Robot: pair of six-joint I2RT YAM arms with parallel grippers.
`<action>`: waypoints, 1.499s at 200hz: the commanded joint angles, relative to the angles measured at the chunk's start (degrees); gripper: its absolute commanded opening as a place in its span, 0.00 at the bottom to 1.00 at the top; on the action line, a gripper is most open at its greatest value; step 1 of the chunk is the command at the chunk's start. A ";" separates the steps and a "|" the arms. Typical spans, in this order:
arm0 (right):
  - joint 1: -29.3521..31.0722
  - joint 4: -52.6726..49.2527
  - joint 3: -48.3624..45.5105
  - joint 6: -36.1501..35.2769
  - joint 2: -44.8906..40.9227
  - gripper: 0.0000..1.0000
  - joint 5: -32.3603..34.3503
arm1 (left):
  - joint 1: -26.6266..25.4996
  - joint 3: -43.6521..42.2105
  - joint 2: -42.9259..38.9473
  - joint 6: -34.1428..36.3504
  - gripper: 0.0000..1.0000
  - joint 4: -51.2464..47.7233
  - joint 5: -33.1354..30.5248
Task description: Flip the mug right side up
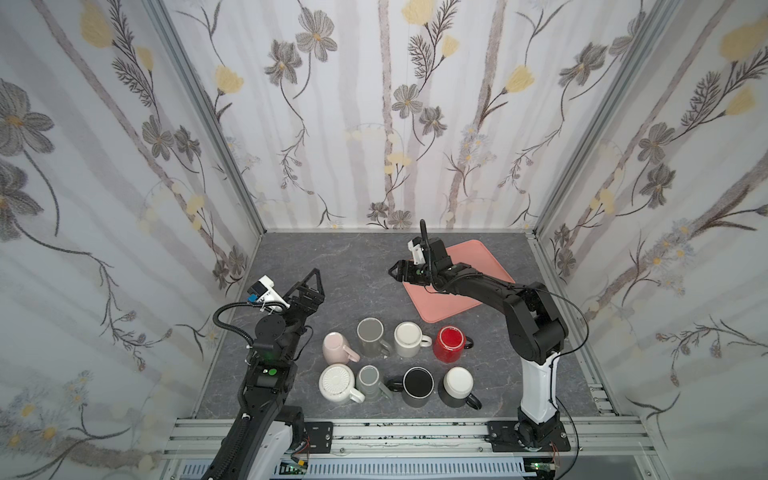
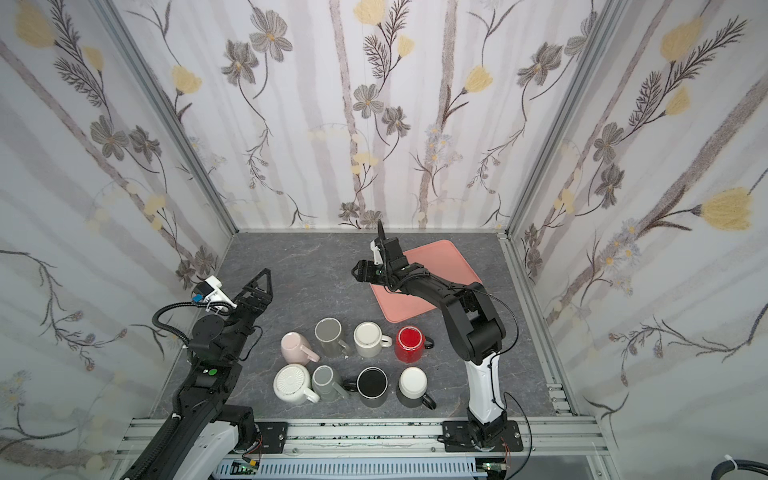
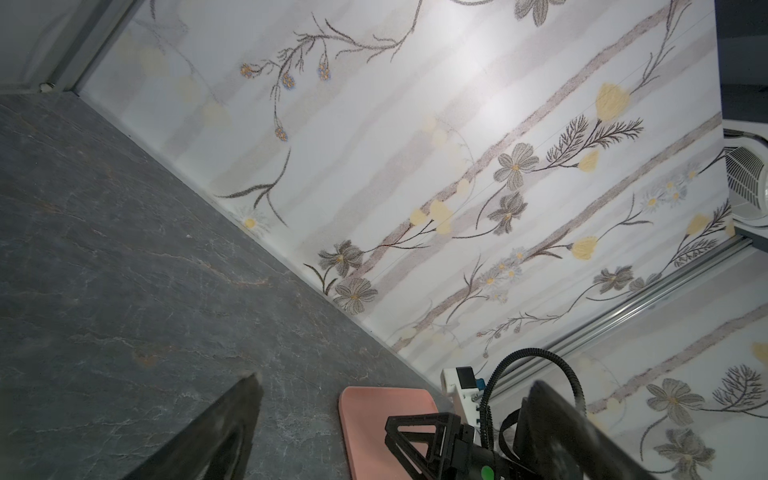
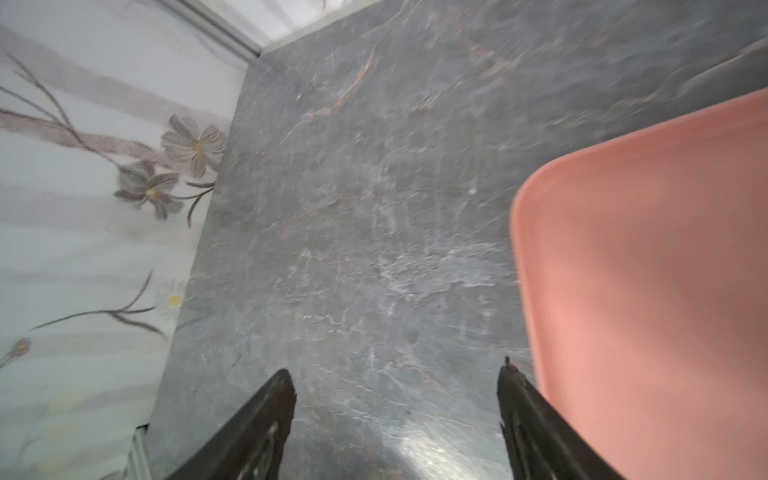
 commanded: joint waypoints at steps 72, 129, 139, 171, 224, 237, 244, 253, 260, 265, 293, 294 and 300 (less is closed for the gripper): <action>-27.94 -6.17 -5.75 -10.90 -5.71 0.90 11.26 | -1.64 -2.25 -1.91 -0.05 1.00 1.96 0.39; -36.86 -10.36 3.28 -10.00 6.27 0.88 7.74 | -1.81 -2.21 -1.41 -0.33 1.00 1.92 1.50; -37.69 -11.00 4.63 -10.42 7.76 0.88 8.15 | -1.86 -2.19 -1.44 -0.33 1.00 1.87 1.67; -39.32 -12.56 7.42 -10.63 10.73 0.85 7.62 | -1.90 -2.12 -1.20 -0.24 1.00 2.05 1.56; -37.53 -13.37 5.87 -9.03 11.48 0.72 2.98 | -2.03 -2.55 0.43 -0.58 1.00 3.63 2.34; -36.64 -12.66 4.23 -8.84 10.18 0.68 3.19 | -2.03 -2.62 0.65 -1.18 1.00 3.72 2.25; -35.98 -12.30 3.10 -8.80 9.32 0.66 3.87 | -2.03 -2.79 0.69 -1.29 1.00 3.87 2.30; -35.08 -12.28 2.19 -8.99 8.38 0.62 5.39 | -2.05 -2.86 0.61 -1.46 1.00 3.98 2.36; -34.36 -12.80 1.89 -9.32 8.00 0.60 6.74 | -2.03 -2.89 0.51 -1.55 1.00 3.92 2.26; -33.64 -13.24 1.64 -9.77 7.83 0.57 8.02 | -2.04 -2.95 0.43 -1.64 1.00 4.03 2.31; -30.02 -16.21 1.46 -11.70 7.90 0.44 14.47 | -2.09 -3.23 -0.35 -1.81 1.00 3.71 2.21; -29.76 -16.36 1.44 -11.75 7.91 0.44 14.79 | -2.06 -3.23 -0.33 -1.82 1.00 3.71 2.18; -29.22 -16.79 1.40 -11.98 8.06 0.42 15.62 | -2.03 -3.24 -0.47 -1.82 1.00 3.51 2.16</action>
